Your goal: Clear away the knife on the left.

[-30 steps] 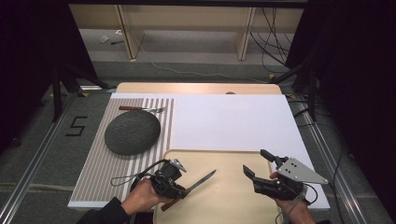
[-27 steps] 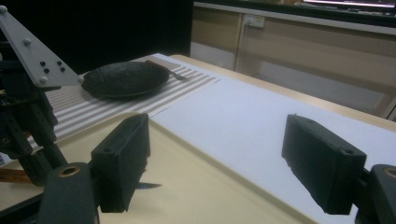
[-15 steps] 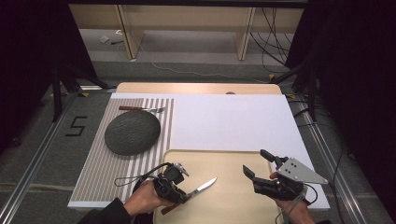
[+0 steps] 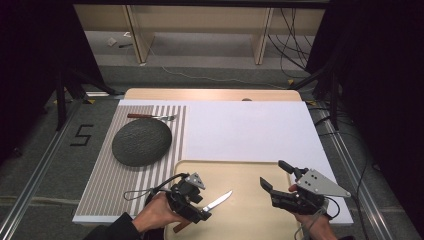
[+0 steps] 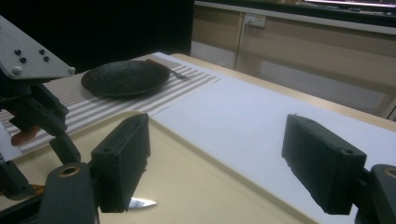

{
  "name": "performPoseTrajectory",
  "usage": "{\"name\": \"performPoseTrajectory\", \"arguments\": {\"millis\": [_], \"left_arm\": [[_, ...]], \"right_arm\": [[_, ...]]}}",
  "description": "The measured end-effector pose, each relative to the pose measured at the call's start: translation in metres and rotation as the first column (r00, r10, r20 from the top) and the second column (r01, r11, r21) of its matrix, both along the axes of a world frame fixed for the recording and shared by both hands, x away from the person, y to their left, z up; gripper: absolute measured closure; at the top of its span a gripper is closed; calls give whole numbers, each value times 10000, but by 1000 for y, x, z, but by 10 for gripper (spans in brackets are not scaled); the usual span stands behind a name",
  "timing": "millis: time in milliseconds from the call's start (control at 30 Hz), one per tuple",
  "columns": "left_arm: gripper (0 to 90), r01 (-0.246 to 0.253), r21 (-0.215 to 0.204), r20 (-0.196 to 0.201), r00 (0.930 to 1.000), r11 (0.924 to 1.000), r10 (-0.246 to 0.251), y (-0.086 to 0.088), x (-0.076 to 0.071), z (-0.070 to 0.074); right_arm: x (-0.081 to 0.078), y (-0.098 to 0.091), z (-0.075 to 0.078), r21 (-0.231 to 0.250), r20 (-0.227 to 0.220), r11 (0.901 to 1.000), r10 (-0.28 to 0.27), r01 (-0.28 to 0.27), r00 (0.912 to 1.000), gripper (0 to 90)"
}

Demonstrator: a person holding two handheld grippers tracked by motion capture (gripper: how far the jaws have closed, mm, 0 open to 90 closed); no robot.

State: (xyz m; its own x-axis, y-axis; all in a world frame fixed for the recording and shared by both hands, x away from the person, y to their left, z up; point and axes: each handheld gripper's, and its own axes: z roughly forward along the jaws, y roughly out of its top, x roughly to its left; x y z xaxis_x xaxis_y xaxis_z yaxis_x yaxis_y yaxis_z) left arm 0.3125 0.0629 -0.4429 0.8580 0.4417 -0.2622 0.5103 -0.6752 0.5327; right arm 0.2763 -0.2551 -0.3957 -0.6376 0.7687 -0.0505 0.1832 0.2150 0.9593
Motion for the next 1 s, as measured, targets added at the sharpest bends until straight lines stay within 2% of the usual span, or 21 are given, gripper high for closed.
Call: {"name": "performPoseTrajectory", "arguments": {"millis": [67,167,267,333,433,567,600,1000], "left_arm": [[468,166,-28,166,9997,9999,-166,-2,-2,0],[611,273,146,248,9993,9995,-276,-7,-3,0],[697,364,510,149,9992,9980,-372,-13,-3,-3],[758,457,732,218,9986,9963,-474,-18,-3,-5],[831,621,915,245,9976,9939,-646,-23,-3,-6],[889,720,1107,182,9971,9912,-745,-26,-2,-8],[894,788,1266,178,9965,9888,-817,-27,-2,-9],[896,961,1486,101,9951,9842,-987,-34,2,-15]], "right_arm": [[0,0,0,25,7,10000,-10,9,10000,245],[0,0,0,-19,-1,10000,8,-8,10000,244],[0,0,0,5,-13,10000,11,-11,10000,244],[0,0,0,-60,-5,10000,31,-31,10000,244],[0,0,0,2,21,10000,25,-25,10000,245],[0,0,0,-55,-23,10000,24,-24,10000,244],[0,0,0,16,-3,10000,16,-16,10000,245],[0,0,0,-43,-31,10000,39,-39,10000,245]]}}
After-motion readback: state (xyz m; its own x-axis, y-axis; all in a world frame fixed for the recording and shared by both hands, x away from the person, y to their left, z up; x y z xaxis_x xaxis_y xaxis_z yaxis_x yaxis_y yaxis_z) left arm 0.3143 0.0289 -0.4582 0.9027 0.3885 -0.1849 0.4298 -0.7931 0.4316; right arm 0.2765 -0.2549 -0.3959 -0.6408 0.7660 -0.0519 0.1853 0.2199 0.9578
